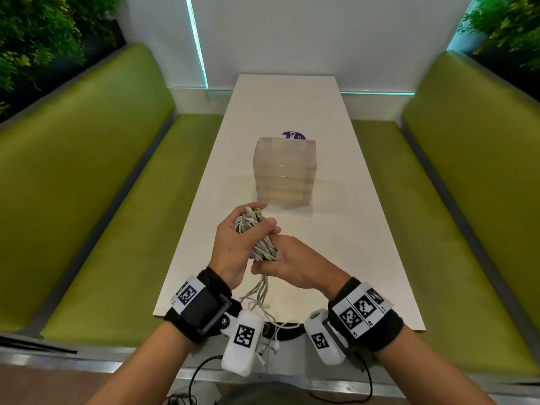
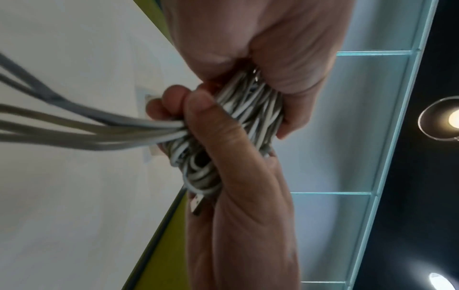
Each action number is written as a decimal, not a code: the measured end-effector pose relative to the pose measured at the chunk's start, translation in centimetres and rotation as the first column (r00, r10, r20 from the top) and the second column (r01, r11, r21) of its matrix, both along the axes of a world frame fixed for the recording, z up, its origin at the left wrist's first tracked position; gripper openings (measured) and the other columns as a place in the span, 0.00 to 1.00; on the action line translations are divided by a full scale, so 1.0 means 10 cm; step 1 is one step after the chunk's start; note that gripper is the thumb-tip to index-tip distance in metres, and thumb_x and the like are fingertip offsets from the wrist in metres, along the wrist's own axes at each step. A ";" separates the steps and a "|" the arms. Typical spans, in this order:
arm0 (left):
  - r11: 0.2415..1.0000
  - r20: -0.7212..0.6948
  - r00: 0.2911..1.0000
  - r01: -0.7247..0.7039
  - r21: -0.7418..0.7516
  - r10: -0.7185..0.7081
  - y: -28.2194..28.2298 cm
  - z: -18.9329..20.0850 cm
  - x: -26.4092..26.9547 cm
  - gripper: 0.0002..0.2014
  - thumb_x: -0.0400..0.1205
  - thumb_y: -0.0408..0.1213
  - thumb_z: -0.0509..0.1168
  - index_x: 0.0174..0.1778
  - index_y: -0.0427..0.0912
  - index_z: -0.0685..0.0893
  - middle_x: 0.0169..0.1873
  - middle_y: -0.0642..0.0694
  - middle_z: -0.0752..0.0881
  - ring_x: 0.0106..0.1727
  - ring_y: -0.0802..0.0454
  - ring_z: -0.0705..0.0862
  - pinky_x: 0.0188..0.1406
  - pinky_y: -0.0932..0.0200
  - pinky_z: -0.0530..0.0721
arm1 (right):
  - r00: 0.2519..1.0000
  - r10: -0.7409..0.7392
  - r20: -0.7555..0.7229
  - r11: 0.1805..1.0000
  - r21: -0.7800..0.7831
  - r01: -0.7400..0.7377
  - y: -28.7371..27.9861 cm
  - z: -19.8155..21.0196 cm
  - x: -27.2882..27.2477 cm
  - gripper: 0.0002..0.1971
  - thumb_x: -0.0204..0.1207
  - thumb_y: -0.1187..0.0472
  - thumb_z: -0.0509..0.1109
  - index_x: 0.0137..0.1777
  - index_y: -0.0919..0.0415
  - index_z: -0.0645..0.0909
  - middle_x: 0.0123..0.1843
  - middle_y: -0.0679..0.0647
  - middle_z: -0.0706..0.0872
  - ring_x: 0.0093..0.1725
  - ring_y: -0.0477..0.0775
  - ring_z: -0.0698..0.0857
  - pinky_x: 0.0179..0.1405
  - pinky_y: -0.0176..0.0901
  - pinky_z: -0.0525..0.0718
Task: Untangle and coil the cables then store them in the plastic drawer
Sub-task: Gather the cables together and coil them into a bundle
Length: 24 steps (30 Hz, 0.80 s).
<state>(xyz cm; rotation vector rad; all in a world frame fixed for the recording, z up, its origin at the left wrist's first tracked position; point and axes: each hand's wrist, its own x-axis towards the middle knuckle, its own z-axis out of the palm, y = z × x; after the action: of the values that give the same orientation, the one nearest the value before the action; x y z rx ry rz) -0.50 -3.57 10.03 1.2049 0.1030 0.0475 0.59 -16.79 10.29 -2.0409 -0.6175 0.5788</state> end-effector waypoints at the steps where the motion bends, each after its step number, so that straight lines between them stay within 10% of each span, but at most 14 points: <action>1: 1.000 0.000 1.000 0.002 -0.013 -0.002 0.00 0.02 0.00 0.12 0.74 0.25 0.73 0.51 0.40 0.84 0.35 0.40 0.85 0.39 0.43 0.88 0.41 0.51 0.87 | 0.999 0.010 -0.035 0.998 0.066 -0.008 0.00 0.01 -0.01 0.04 0.76 0.60 0.72 0.48 0.54 0.80 0.42 0.51 0.85 0.41 0.47 0.84 0.43 0.43 0.81; 4: 0.998 0.008 1.000 0.010 -0.057 -0.010 -0.01 0.04 0.02 0.11 0.71 0.31 0.77 0.41 0.42 0.81 0.31 0.43 0.82 0.36 0.44 0.87 0.35 0.52 0.87 | 0.997 0.018 -0.071 0.982 0.191 -0.004 0.03 0.01 -0.02 0.07 0.79 0.59 0.71 0.40 0.49 0.78 0.36 0.46 0.84 0.33 0.37 0.82 0.36 0.26 0.76; 13: 0.999 0.021 0.999 0.036 -0.019 -0.036 -0.03 0.05 0.02 0.12 0.69 0.35 0.76 0.38 0.43 0.77 0.30 0.43 0.81 0.38 0.42 0.88 0.33 0.52 0.87 | 0.999 0.001 -0.032 0.973 0.230 0.007 0.04 -0.07 -0.02 0.13 0.82 0.55 0.67 0.35 0.51 0.77 0.31 0.50 0.83 0.30 0.40 0.80 0.34 0.28 0.75; 17: 0.990 0.073 0.989 0.127 0.056 -0.131 0.02 -0.02 0.05 0.32 0.63 0.46 0.82 0.59 0.43 0.76 0.43 0.43 0.90 0.52 0.42 0.89 0.45 0.47 0.89 | 0.997 -0.052 -0.049 0.970 0.235 0.062 -0.02 -0.08 0.01 0.16 0.82 0.54 0.66 0.32 0.54 0.77 0.29 0.48 0.82 0.28 0.41 0.78 0.33 0.31 0.74; 20: 0.961 -0.014 0.968 0.249 0.118 -0.249 0.09 -0.20 0.04 0.55 0.57 0.52 0.84 0.76 0.58 0.58 0.54 0.46 0.89 0.56 0.52 0.88 0.50 0.55 0.87 | 0.987 -0.134 -0.093 0.912 0.379 0.159 -0.10 -0.05 0.05 0.10 0.81 0.57 0.67 0.39 0.54 0.84 0.34 0.50 0.86 0.34 0.42 0.84 0.37 0.34 0.79; 24: 0.818 -0.093 0.898 0.431 0.381 -0.430 0.02 -0.41 -0.09 0.38 0.76 0.57 0.66 0.79 0.49 0.60 0.49 0.50 0.90 0.57 0.55 0.87 0.63 0.59 0.79 | 0.946 -0.230 -0.226 0.801 0.508 0.316 -0.16 -0.04 0.13 0.07 0.80 0.61 0.69 0.46 0.65 0.83 0.38 0.56 0.89 0.42 0.55 0.87 0.43 0.50 0.84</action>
<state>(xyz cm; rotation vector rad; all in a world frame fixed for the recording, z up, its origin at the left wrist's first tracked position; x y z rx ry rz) -1.38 -3.38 5.97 1.6092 -0.1913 -0.3493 1.91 -18.38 9.91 -1.4931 -0.3284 0.3327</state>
